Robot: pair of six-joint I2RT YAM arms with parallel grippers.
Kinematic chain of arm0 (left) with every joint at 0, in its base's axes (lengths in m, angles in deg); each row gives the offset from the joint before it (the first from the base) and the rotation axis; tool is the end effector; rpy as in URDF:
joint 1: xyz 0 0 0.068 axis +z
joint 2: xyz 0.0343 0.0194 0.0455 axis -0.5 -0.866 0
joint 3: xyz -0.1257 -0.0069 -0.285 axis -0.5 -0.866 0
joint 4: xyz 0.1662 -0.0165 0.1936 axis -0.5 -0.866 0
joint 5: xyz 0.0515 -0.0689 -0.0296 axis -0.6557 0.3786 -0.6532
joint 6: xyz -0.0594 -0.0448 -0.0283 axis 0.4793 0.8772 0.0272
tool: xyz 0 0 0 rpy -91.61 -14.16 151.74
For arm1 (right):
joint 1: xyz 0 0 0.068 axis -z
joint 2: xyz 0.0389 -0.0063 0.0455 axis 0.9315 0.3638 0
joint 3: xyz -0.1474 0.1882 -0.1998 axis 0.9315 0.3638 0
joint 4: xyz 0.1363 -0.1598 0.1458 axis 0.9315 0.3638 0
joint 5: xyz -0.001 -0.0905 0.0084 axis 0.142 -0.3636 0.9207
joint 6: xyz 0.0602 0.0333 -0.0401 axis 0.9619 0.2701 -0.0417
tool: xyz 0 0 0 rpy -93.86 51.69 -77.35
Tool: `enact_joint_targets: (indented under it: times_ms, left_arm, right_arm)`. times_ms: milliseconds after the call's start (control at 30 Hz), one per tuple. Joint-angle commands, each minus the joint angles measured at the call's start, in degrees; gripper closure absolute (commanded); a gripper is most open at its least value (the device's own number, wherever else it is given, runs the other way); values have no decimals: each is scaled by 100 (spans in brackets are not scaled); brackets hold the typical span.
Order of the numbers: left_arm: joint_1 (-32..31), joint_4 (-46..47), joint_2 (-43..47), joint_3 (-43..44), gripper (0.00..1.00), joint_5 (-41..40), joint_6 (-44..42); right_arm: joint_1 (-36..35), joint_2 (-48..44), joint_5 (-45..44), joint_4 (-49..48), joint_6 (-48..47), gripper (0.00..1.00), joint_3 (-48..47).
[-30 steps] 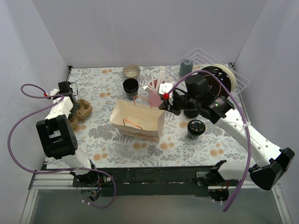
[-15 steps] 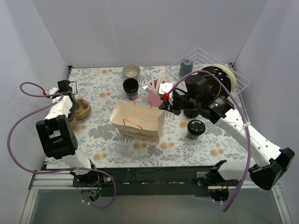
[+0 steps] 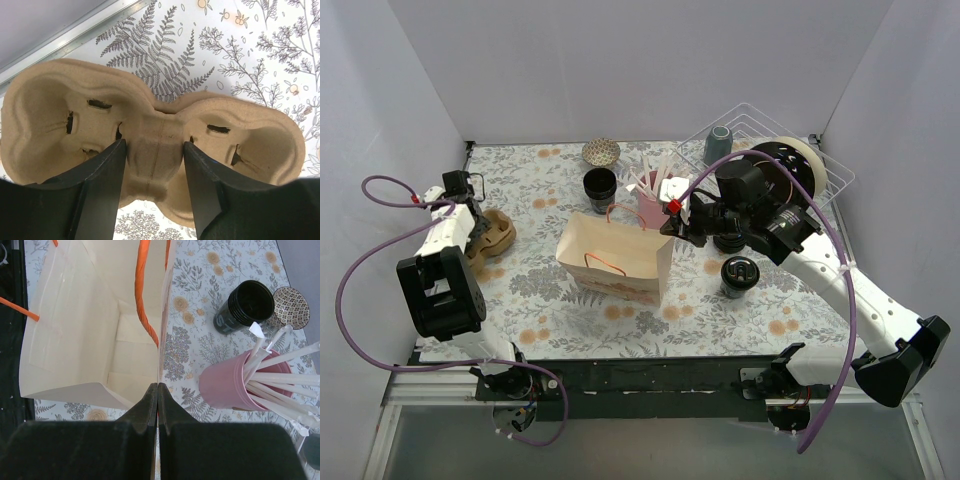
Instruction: Pack the takeout coffee
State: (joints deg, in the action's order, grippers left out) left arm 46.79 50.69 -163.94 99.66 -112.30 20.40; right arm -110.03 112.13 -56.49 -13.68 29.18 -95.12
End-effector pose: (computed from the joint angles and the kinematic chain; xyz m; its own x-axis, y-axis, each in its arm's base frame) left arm 0.3224 0.1268 0.2421 0.2141 -0.8561 -0.4704 -0.9360 -0.0420 -0.3495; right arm 0.1851 0.2052 0.4225 0.1916 -0.4570 -0.8686 -0.9365 0.1796 -0.3011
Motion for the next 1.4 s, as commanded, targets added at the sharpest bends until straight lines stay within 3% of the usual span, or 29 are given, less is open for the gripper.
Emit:
enact_joint_targets:
  times_ms: [0, 267, 400, 767, 1367]
  left_arm:
    - [25, 22, 125, 228, 51, 1, 4]
    - [17, -14, 125, 263, 52, 19, -5]
    - [17, 4, 213, 281, 57, -25, -40]
    - [25, 101, 37, 202, 39, 344, -225]
    - [25, -5, -156, 219, 45, 124, -242]
  right_arm:
    - [-3, 17, 31, -57, -7, 99, -112]
    - [-3, 8, 31, -57, -7, 99, -94]
    - [-3, 8, 40, -74, 2, 99, -68]
    - [-3, -18, 13, -83, 11, 99, -50]
    - [-3, 17, -13, -75, 10, 99, -59]
